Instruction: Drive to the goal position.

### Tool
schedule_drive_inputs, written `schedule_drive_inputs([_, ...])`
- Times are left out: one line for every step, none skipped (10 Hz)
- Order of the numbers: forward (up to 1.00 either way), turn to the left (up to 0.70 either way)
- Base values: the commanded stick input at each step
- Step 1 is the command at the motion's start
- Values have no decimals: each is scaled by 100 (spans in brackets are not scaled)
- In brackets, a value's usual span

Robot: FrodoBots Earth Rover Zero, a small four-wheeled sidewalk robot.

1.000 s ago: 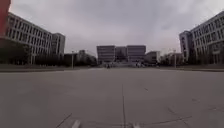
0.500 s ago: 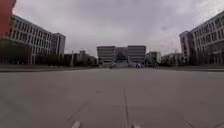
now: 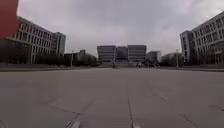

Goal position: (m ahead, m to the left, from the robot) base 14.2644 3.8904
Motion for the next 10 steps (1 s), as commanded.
schedule_drive_inputs([70, 0])
schedule_drive_inputs([70, 0])
schedule_drive_inputs([70, 0])
schedule_drive_inputs([70, 0])
schedule_drive_inputs([70, 0])
schedule_drive_inputs([70, 0])
schedule_drive_inputs([70, 0])
schedule_drive_inputs([70, 0])
schedule_drive_inputs([70, -9])
schedule_drive_inputs([70, -30])
